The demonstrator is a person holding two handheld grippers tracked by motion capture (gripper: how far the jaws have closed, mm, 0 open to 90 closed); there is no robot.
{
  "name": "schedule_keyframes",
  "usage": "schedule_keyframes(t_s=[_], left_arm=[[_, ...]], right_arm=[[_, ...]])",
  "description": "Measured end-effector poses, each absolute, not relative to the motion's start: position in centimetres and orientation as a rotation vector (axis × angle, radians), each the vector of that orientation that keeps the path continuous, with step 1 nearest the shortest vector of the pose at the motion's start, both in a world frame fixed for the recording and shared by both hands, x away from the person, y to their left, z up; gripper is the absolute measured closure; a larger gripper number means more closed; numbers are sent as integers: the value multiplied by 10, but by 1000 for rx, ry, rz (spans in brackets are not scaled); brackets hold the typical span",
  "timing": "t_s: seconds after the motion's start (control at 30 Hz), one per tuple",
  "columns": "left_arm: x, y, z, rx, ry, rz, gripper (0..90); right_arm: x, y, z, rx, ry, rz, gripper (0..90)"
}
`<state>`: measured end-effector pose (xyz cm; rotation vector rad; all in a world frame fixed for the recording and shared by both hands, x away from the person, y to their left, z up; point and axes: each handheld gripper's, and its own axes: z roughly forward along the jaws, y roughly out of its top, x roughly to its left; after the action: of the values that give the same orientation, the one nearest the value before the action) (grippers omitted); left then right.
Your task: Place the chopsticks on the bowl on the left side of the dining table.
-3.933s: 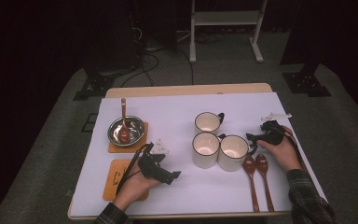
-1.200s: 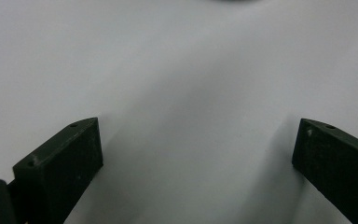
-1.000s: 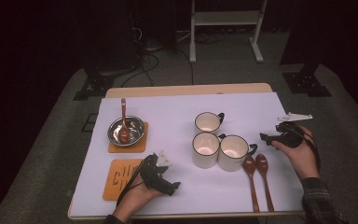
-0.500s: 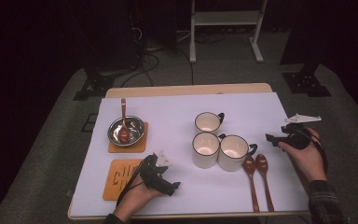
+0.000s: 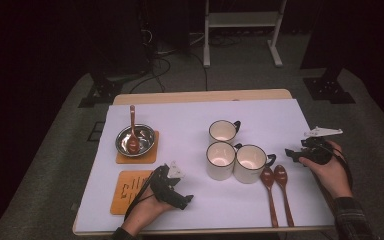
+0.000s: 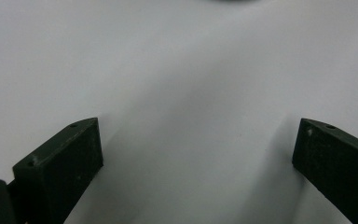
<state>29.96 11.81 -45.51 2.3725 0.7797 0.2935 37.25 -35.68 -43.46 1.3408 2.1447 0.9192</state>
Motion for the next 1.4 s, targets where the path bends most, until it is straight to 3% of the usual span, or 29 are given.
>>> schedule_keyframes(t_s=[0.43,1.4], left_arm=[[300,118,-455,2373,774,296,6],[299,119,-456,2370,771,300,6]], right_arm=[[366,-377,-444,1396,2134,928,228],[360,-369,-452,1389,2180,873,231]])
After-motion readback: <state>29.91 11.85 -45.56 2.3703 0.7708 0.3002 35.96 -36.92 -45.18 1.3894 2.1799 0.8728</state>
